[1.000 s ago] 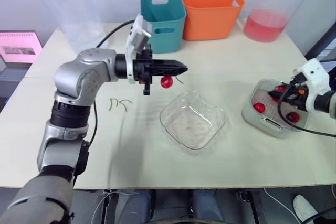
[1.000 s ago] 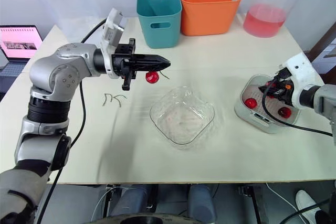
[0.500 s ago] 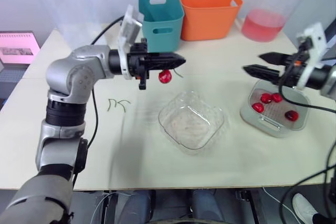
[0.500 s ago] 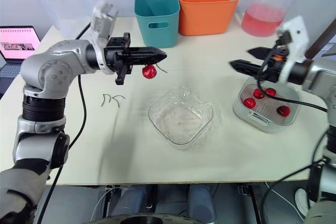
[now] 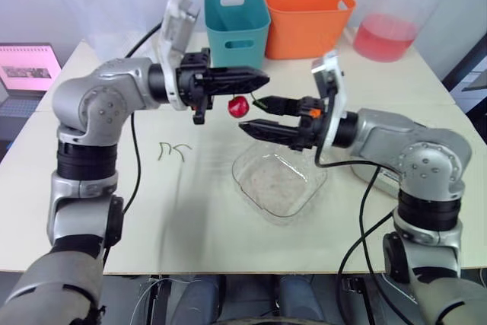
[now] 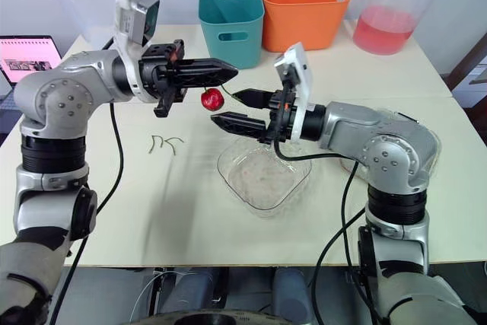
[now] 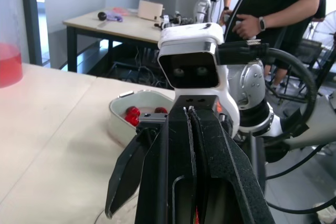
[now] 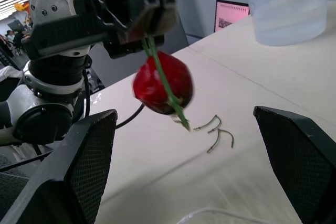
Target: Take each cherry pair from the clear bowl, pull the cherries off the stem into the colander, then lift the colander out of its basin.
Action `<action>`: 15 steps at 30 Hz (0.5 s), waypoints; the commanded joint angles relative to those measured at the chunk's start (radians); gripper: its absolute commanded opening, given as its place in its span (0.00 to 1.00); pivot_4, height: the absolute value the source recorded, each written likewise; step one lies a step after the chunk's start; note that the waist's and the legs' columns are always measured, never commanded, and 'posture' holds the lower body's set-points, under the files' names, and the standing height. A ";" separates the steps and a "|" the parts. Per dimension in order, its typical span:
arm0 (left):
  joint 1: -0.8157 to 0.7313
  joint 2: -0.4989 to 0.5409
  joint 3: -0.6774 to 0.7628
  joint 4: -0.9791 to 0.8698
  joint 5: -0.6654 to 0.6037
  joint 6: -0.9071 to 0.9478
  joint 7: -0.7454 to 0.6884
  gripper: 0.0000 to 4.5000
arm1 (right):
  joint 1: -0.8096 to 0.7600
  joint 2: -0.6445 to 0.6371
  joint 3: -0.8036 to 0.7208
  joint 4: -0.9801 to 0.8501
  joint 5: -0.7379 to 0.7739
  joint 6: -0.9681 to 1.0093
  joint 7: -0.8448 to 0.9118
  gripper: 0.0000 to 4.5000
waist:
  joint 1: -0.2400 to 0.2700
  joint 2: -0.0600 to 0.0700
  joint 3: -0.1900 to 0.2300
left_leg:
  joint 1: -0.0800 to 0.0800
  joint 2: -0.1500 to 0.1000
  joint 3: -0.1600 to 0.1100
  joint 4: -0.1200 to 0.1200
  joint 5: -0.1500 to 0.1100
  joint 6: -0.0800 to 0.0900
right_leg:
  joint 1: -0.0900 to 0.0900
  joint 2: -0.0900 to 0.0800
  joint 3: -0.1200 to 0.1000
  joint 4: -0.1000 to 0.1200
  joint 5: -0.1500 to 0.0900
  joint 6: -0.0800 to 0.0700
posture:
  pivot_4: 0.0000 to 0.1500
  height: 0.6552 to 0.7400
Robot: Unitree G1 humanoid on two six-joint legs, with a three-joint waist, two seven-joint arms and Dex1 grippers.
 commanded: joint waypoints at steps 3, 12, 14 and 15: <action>0.013 -0.001 0.000 -0.049 -0.007 -0.018 0.006 0.00 | -0.056 0.030 0.022 -0.024 0.013 -0.031 -0.020 0.99 | -0.001 0.000 0.000 | 0.000 0.000 0.000 0.000 0.000 0.000 | 0.000 0.000 0.000 0.000 0.000 0.000 | 1.00 1.00; 0.012 -0.014 0.000 -0.053 -0.012 -0.016 0.022 0.00 | -0.069 0.058 0.044 -0.018 0.023 -0.026 -0.035 0.99 | -0.002 0.000 0.000 | 0.000 0.000 0.000 0.000 0.000 0.000 | 0.000 0.000 0.000 0.000 0.000 0.000 | 1.00 1.00; 0.011 -0.016 0.000 -0.054 -0.014 -0.015 0.025 0.00 | -0.069 0.068 0.046 -0.011 0.019 -0.028 -0.043 0.99 | -0.002 0.000 0.000 | 0.000 0.000 0.000 0.000 0.000 0.000 | 0.000 0.000 0.000 0.000 0.000 0.000 | 1.00 1.00; 0.011 -0.017 0.000 -0.054 -0.015 -0.015 0.027 0.00 | -0.071 0.072 0.047 -0.007 0.017 -0.029 -0.047 0.99 | -0.002 0.000 0.000 | 0.000 0.000 0.000 0.000 0.000 0.000 | 0.000 0.000 0.000 0.001 0.000 0.000 | 1.00 1.00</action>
